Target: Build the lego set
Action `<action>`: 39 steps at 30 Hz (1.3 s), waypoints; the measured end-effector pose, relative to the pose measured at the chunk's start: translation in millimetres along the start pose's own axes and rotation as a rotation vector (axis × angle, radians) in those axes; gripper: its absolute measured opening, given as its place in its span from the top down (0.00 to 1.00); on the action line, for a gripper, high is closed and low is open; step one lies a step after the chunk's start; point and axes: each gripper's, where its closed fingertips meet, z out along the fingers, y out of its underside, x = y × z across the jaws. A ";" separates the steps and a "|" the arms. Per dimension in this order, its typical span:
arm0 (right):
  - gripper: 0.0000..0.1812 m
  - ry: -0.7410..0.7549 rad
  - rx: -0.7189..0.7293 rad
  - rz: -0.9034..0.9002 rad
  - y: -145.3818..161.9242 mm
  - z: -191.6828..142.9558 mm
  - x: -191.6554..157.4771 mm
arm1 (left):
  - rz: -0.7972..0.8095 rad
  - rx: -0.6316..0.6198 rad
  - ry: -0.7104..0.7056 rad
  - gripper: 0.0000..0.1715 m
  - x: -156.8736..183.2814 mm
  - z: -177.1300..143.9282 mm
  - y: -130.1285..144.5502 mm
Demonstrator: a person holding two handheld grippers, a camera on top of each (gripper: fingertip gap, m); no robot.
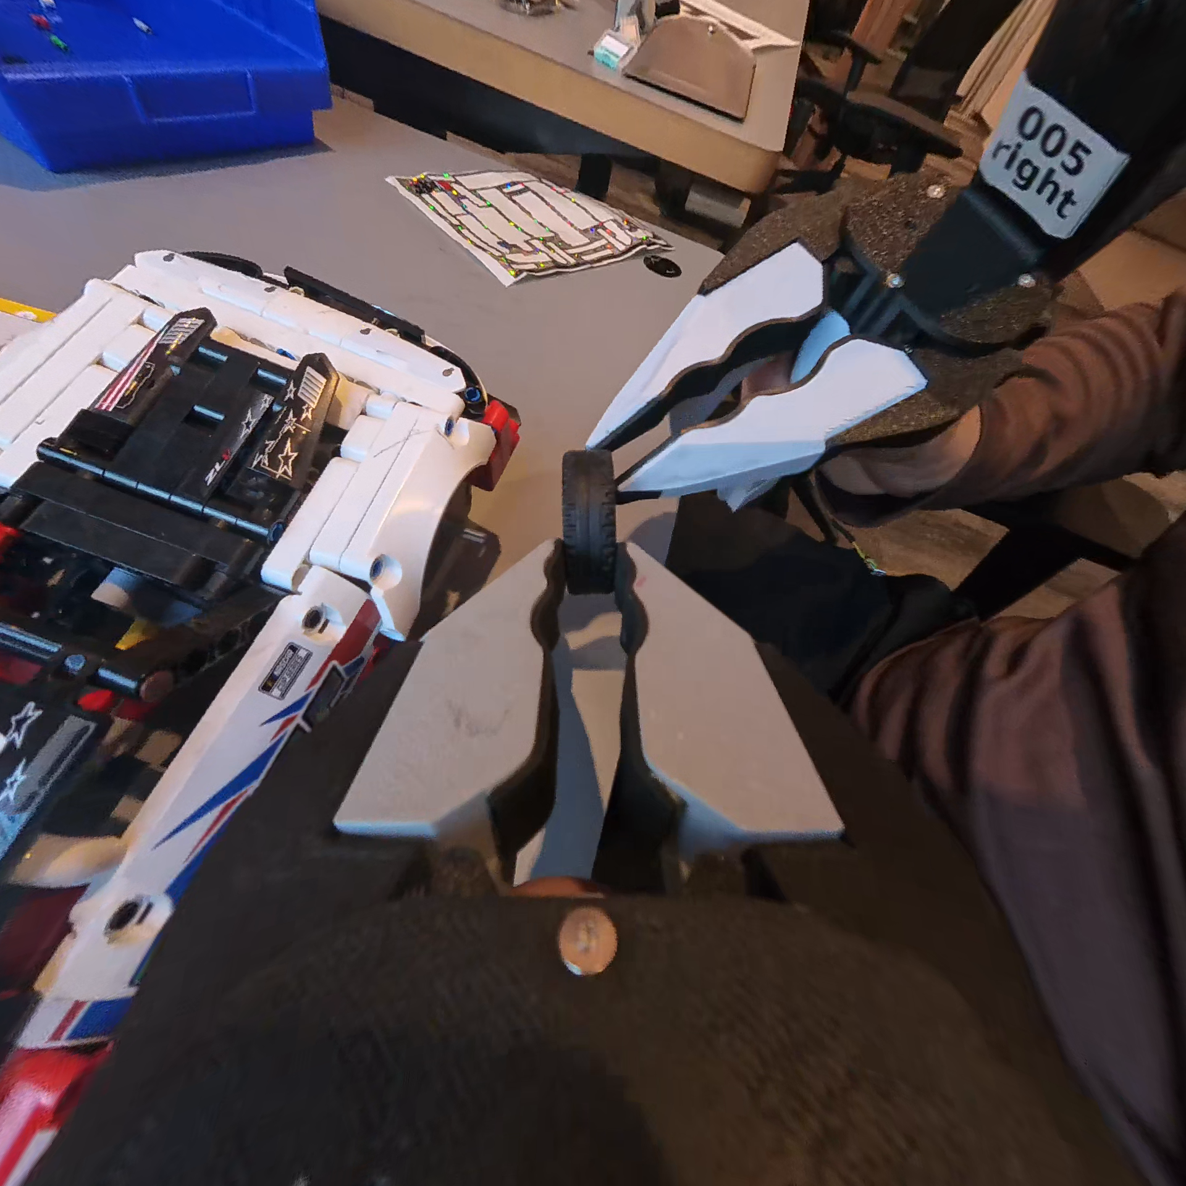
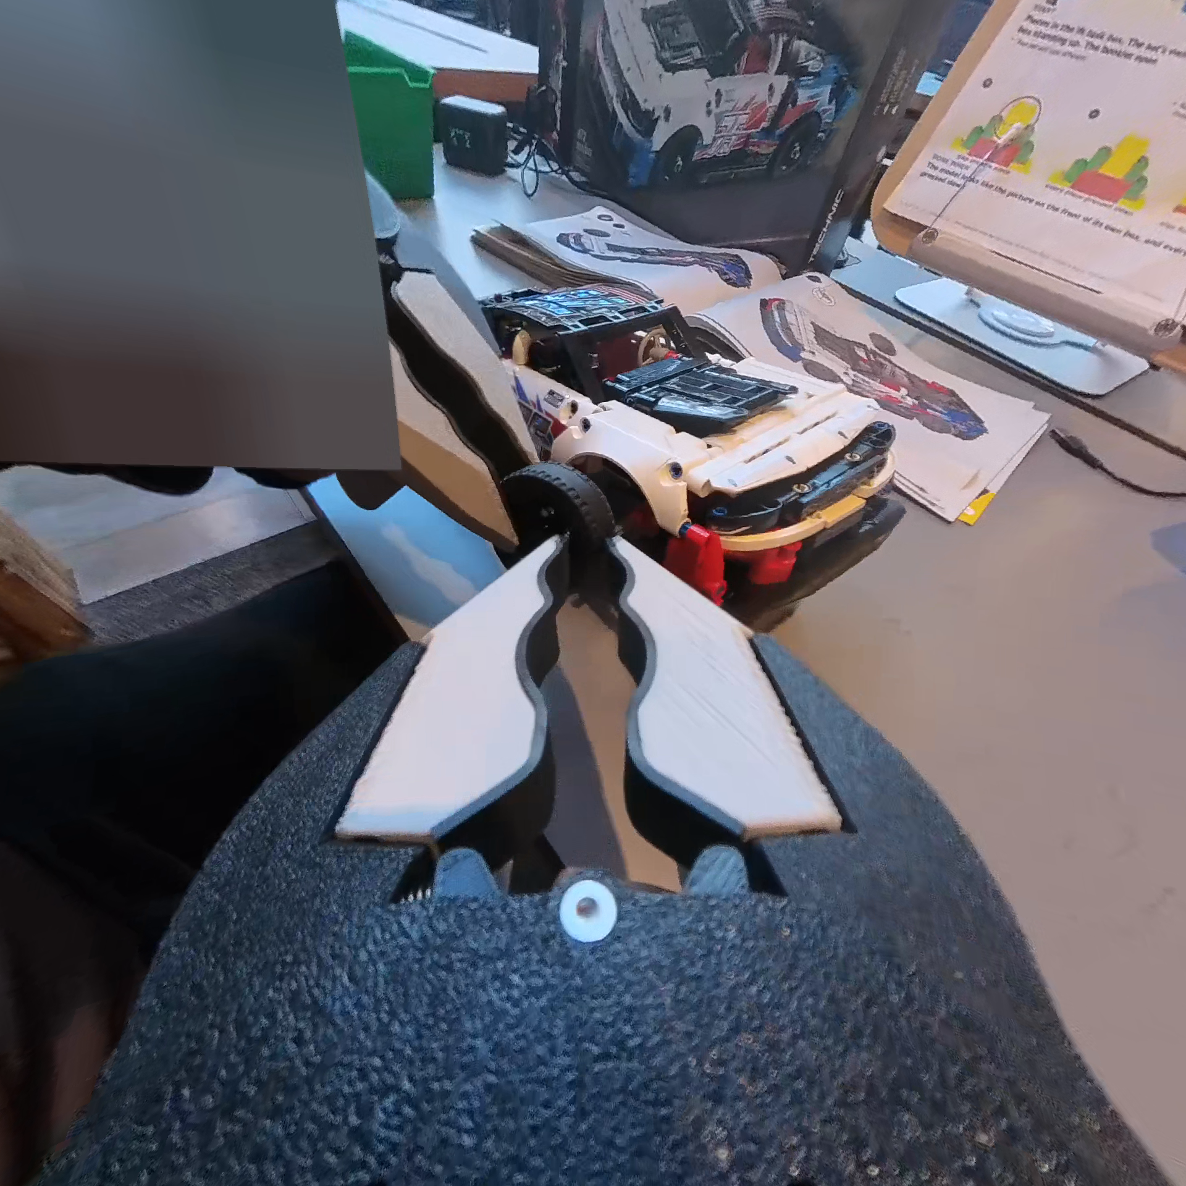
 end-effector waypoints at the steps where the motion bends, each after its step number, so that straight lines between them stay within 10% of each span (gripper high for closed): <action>1: 0.96 0.005 0.005 0.016 0.0 -0.6 0.6 | -0.001 0.008 -0.008 0.93 0.4 0.1 -0.1; 19: 0.96 -0.134 0.084 0.446 4.9 1.8 -5.2 | 0.045 0.063 -0.174 0.93 4.9 -1.2 3.2; 28: 0.98 0.107 0.122 0.051 -10.4 -6.5 -3.4 | 0.094 0.104 -0.158 0.93 14.8 -2.6 -4.2; 39: 0.98 0.005 0.064 -0.301 -13.3 -10.9 -15.5 | 0.159 0.088 -0.041 0.93 23.2 -10.2 -2.4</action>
